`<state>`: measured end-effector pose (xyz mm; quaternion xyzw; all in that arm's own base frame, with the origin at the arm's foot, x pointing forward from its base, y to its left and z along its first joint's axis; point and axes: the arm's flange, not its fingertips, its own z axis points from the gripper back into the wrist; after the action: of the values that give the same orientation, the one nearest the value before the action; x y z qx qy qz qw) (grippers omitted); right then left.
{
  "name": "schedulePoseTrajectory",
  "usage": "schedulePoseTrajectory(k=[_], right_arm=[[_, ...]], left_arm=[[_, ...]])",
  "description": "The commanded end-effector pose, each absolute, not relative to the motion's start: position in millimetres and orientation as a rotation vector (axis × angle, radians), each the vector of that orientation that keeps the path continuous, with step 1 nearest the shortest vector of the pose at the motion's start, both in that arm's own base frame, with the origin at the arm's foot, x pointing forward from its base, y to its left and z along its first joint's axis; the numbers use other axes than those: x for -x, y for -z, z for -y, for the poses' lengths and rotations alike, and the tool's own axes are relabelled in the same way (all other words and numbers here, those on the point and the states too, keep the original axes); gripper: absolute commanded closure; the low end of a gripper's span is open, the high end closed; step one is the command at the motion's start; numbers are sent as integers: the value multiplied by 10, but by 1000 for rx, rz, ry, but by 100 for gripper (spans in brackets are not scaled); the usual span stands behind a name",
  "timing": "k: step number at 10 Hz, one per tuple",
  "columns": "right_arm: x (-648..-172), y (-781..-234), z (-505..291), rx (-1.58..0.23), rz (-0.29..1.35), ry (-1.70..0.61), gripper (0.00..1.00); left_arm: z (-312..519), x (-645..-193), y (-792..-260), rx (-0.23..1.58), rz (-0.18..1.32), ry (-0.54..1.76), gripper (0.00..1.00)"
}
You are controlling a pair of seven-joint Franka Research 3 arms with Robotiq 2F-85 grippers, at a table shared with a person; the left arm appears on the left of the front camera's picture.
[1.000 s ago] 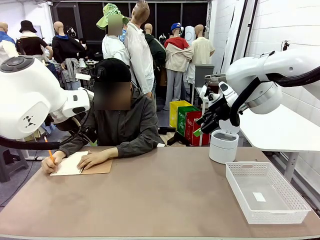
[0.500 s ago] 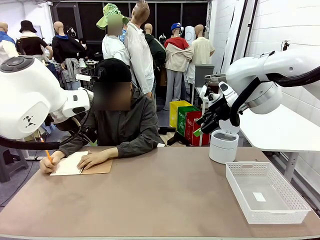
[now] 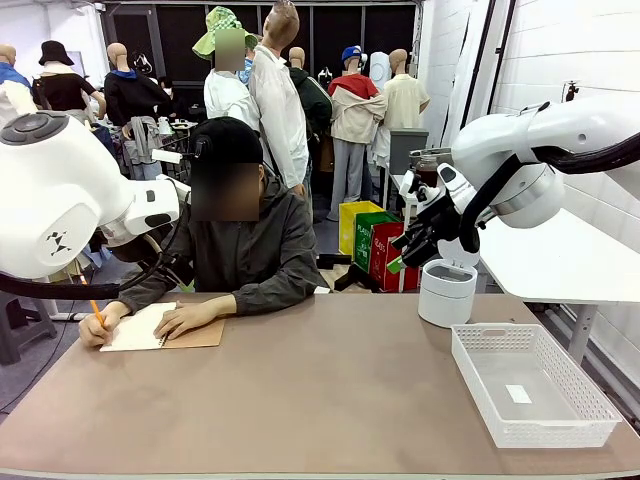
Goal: Sort the paper based on its condition.
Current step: If a person hands you a paper, place it in the Organizing basket , and if it's crumpled, put it in the Trash can.
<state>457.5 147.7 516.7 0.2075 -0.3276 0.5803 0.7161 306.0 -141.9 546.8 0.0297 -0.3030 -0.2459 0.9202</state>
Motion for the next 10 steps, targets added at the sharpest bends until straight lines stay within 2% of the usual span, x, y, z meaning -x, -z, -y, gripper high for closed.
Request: schedulePoseTrajectory(k=[1, 10], right_arm=[[-4573, -5173, -1482, -471, 727, -1280, 0], [-4573, -5173, -1482, -471, 727, -1280, 0]], left_arm=[[1407, -3060, -5471, -66, 620, 517, 0], [1407, -3060, -5471, -66, 620, 517, 0]])
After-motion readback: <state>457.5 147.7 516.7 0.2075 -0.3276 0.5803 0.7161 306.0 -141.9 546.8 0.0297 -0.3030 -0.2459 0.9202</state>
